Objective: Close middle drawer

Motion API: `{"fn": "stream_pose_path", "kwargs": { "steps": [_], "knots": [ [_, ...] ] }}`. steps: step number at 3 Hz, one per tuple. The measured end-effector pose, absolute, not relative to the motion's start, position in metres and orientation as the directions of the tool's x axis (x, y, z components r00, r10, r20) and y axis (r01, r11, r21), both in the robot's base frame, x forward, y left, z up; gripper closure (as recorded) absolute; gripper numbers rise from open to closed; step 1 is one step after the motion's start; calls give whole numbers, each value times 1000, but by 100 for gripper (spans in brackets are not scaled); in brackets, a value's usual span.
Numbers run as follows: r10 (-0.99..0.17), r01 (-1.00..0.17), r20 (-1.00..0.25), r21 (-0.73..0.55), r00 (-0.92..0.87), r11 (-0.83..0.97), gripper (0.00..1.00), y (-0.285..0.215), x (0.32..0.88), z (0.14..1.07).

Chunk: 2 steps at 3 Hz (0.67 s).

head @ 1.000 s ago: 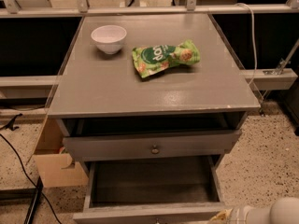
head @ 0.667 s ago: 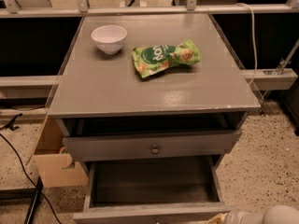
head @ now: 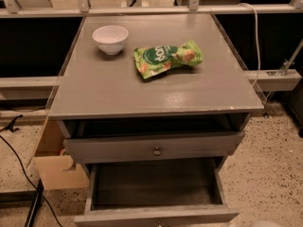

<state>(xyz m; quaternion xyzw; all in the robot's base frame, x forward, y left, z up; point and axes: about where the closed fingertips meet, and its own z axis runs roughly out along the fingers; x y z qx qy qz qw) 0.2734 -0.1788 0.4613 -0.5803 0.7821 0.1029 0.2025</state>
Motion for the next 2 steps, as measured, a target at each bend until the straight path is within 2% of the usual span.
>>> {"fn": "stream_pose_path", "kwargs": {
  "steps": [2],
  "knots": [
    [-872,-949,-411,-44,-267,312,100,-180,276,428]
  ]
}}
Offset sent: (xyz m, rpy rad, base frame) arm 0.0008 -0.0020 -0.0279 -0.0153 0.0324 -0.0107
